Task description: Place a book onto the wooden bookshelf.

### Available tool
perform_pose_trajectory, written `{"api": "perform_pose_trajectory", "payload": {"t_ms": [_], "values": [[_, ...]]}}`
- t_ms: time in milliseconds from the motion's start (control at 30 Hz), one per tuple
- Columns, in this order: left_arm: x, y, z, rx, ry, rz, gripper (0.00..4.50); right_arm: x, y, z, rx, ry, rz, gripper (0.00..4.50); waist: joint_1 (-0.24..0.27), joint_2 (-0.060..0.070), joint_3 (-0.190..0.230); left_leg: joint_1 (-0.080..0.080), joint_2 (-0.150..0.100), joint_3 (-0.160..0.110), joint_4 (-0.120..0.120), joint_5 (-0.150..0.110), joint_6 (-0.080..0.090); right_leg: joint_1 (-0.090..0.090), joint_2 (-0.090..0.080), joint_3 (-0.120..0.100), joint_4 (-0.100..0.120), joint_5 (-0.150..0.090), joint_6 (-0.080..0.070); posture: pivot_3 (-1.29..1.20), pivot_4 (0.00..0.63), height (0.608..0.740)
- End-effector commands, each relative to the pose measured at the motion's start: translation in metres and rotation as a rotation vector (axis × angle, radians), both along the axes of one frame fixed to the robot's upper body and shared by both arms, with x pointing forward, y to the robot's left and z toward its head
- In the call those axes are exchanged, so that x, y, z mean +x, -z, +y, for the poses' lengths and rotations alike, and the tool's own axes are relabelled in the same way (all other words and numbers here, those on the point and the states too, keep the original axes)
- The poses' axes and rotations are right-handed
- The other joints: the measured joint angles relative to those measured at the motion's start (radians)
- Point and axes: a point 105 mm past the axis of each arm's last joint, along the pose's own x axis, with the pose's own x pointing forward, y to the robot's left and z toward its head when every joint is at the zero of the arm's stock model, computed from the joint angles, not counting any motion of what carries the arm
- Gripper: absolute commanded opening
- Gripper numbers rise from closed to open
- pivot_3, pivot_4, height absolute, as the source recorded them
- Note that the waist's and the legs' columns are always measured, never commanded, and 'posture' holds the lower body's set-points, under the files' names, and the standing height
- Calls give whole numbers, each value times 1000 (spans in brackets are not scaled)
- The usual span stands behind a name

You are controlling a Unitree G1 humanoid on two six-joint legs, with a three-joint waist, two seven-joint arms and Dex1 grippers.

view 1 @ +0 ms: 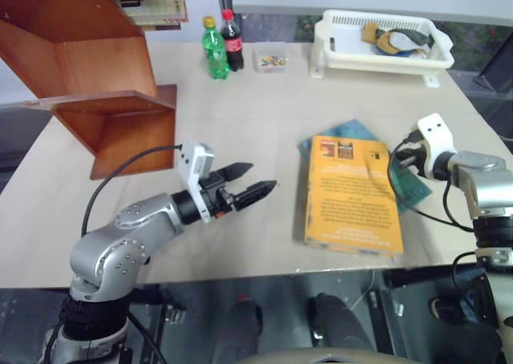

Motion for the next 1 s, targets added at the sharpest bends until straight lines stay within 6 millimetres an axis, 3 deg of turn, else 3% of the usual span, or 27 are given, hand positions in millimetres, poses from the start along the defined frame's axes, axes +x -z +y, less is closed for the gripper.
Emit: {"api": "perform_pose_trajectory", "payload": {"t_ms": [33,100,200,300,400,433,567,600,667,733,867,1000], "values": [[5,2,-2,-41,-2,138,4500,-5,11,3,9,-9,-2,91,2,0,0,0,0,0,0,0,0,0,0,0,0,0,0,0,150,740],[4,14,-5,-73,42,274,4500,-10,7,-5,-31,-7,-45,91,4,0,0,0,0,0,0,0,0,0,0,0,0,0,0,0,150,740],[7,20,-7,-166,70,397,4500,-19,7,-13,-41,7,-71,929,4,0,0,-1,-1,-1,0,0,0,0,0,-1,0,0,0,0,150,740],[15,18,-12,-277,101,479,4500,-30,0,-20,-46,9,-120,2196,10,0,0,-3,-1,-2,-1,0,0,-1,-1,-2,-1,0,0,0,150,740],[25,17,-17,-333,110,539,4500,-43,-22,-27,-34,8,-245,3526,10,0,0,-3,-2,-2,-1,0,0,-1,-2,-2,-2,0,0,0,150,740],[27,17,-19,-338,119,553,4500,-49,-32,-26,14,-6,-291,3759,11,0,0,-3,-2,-2,-1,0,0,-1,-2,-2,-1,0,0,0,150,740],[29,18,-31,-337,190,628,4500,-97,-57,-19,114,-194,-359,3759,12,5,3,-5,-4,-2,-1,0,0,-2,-3,-2,-2,0,0,0,150,740],[29,19,-31,-330,200,644,4500,-106,-59,-17,111,-223,-354,4000,12,6,4,-6,-4,-3,-1,0,0,-3,-4,-2,-2,0,1,0,150,740],[30,24,-39,-286,233,683,4500,-148,-78,-6,140,-328,-365,4405,16,6,4,-7,-5,-3,-1,0,0,-4,-4,-3,-2,0,1,0,150,740],[33,25,-44,-263,255,703,4500,-178,-85,13,153,-425,-347,4471,24,7,4,-11,-5,-6,-1,0,0,-6,-4,-6,-2,0,1,0,150,740],[39,27,-51,-242,281,730,4500,-207,-89,40,147,-489,-355,4471,21,6,4,-12,-5,-7,0,0,0,-7,-4,-6,-2,0,1,0,150,740],[42,31,-59,-221,311,754,4500,-222,-86,56,171,-487,-353,4471,24,6,4,-12,-6,-6,1,0,0,-7,-5,-6,-2,-3,5,0,150,740]]}}
